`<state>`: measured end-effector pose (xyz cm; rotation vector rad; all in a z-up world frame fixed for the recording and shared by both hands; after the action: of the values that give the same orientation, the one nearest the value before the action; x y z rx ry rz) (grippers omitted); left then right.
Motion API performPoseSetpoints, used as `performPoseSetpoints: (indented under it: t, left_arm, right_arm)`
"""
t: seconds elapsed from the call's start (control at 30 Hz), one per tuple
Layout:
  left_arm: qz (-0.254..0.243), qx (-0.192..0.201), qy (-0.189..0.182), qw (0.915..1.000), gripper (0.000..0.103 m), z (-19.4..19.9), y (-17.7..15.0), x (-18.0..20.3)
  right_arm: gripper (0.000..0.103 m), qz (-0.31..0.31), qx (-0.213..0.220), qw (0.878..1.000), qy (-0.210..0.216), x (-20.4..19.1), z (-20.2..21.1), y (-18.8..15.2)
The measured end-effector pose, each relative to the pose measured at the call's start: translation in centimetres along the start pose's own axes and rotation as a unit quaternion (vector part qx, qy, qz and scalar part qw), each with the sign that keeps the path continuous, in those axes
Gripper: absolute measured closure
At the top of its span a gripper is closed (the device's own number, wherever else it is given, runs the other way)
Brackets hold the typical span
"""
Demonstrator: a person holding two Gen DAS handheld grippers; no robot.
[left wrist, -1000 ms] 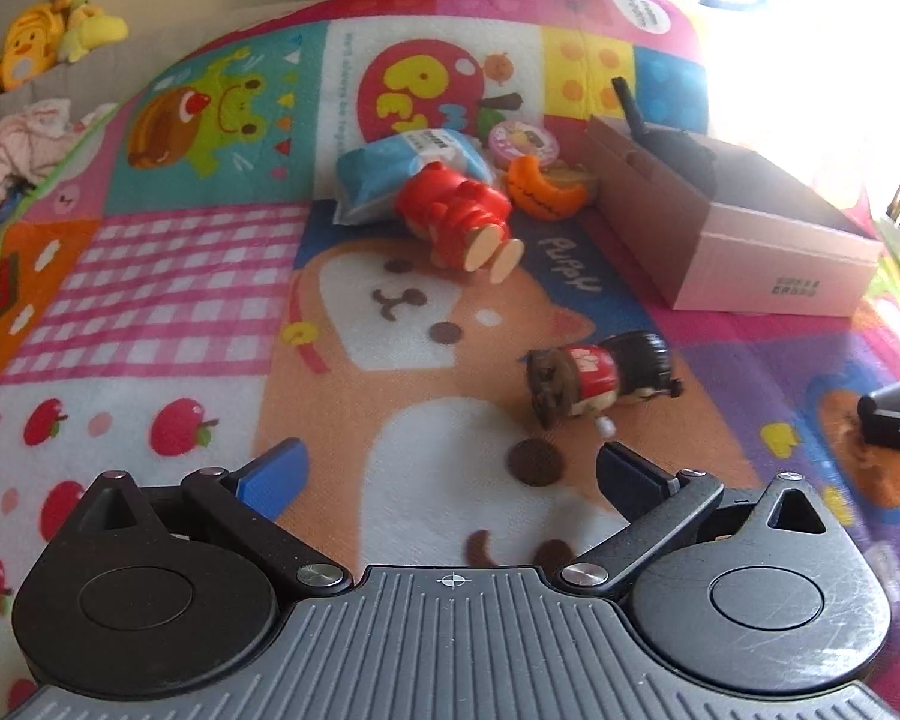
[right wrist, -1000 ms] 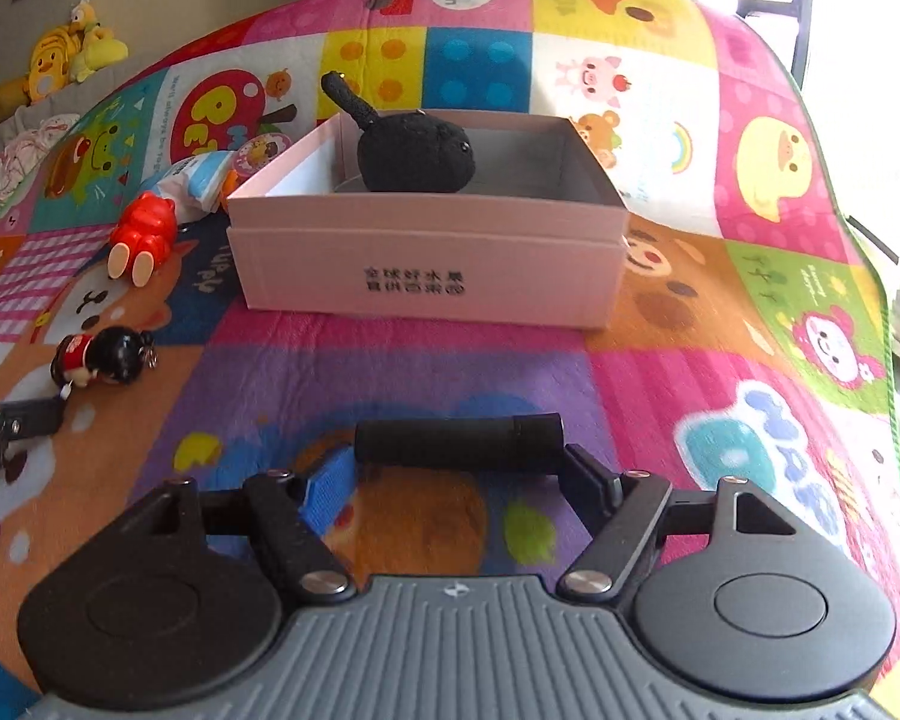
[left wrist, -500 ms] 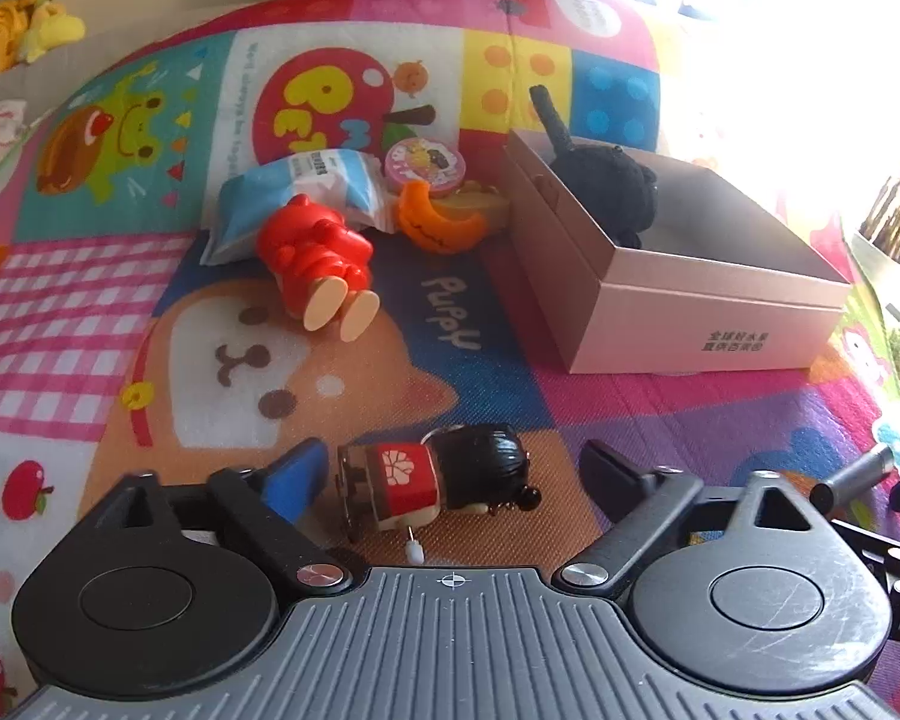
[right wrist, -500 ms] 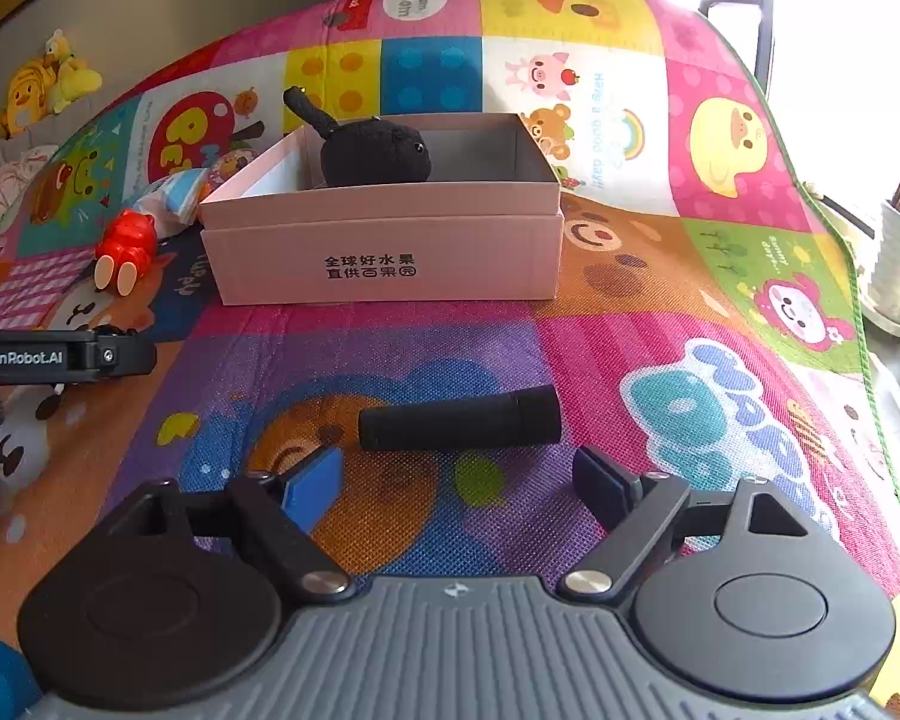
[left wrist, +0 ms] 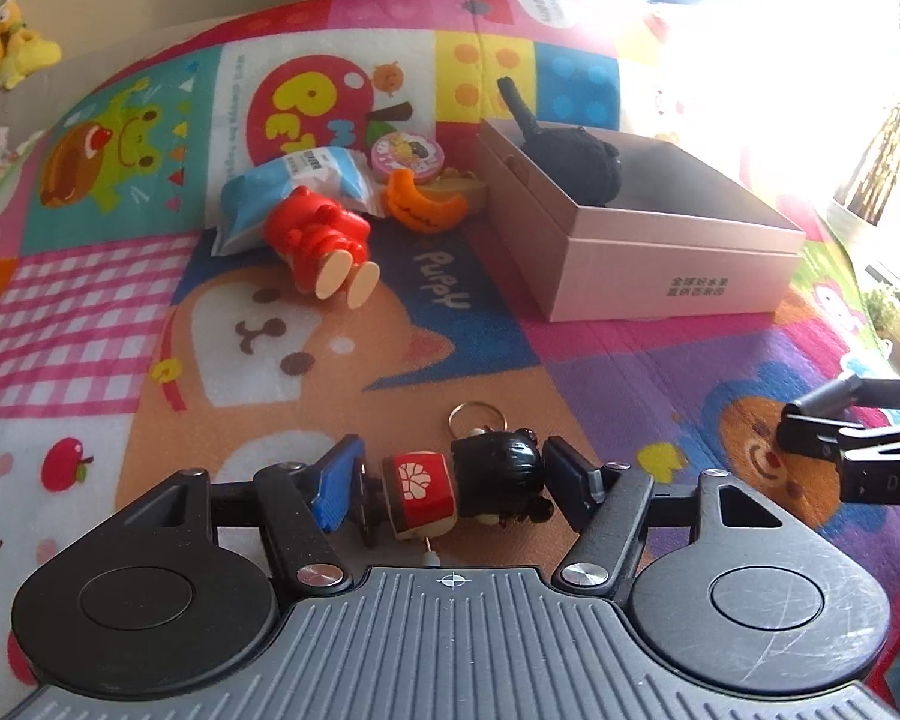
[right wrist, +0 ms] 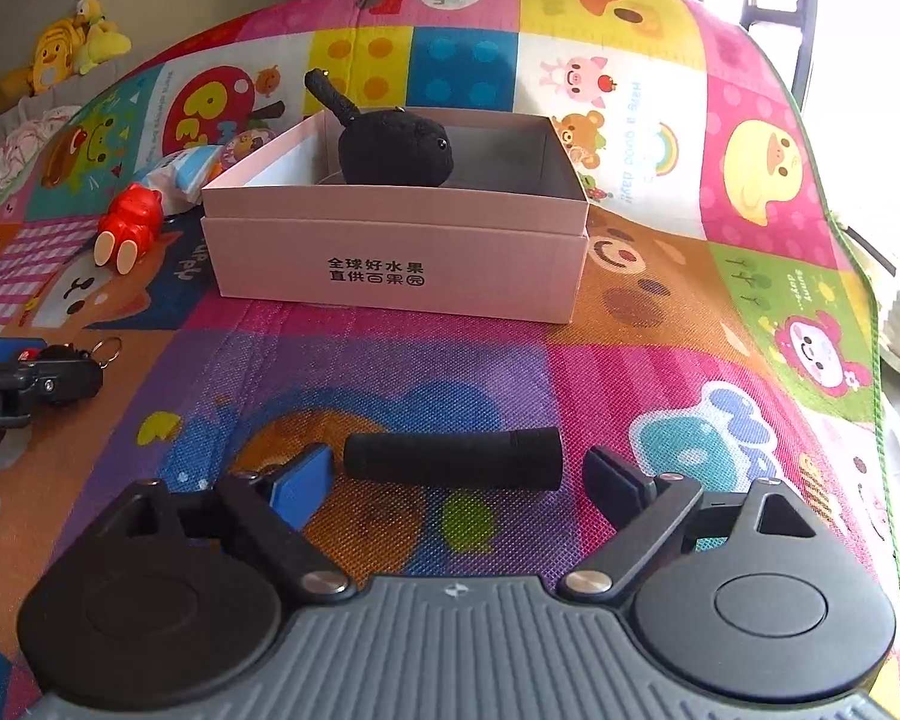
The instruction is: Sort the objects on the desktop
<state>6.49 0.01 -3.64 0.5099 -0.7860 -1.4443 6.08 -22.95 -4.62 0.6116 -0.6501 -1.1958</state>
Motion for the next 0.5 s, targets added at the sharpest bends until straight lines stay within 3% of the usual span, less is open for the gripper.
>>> performPoseSetpoints:
  t: [0.07,0.13,0.3,0.4,0.5]
  left_arm:
    - [-0.009,-0.004,-0.015,0.9998,0.032,0.6,-0.7,0.5]
    - [-0.014,-0.006,-0.021,0.9997,0.03,1.0,-1.1,1.0]
    - [0.004,-0.011,-0.007,0.9999,0.013,1.3,-1.7,1.0]
    - [0.014,-0.01,-0.001,0.9999,0.013,1.5,-1.8,0.9]
    - [0.018,-0.005,0.011,0.9998,0.019,1.3,-1.6,0.8]
  right_arm:
    - [0.029,0.007,0.004,1.0,0.009,-0.4,0.3,0.0]
    - [0.029,0.013,0.004,1.0,0.013,-0.9,0.6,0.0]
    - [0.029,0.016,-0.001,1.0,0.016,-1.4,1.0,-0.2]
    - [0.029,0.015,-0.003,1.0,0.018,-1.4,1.4,-0.5]
    - [0.029,0.014,-0.003,1.0,0.018,-1.4,1.8,-0.8]
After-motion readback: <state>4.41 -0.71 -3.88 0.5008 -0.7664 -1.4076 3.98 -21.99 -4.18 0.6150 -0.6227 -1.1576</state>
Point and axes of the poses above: each gripper's, at about its wrist camera, not at the fingertips, and z roughly against the way its jaws point, x to its right, y to its top, the point moved 8 cm from there along -z, roughly the way its jaws point, and after that the axes turned 8 degrees about z, right-handed, at the moved point
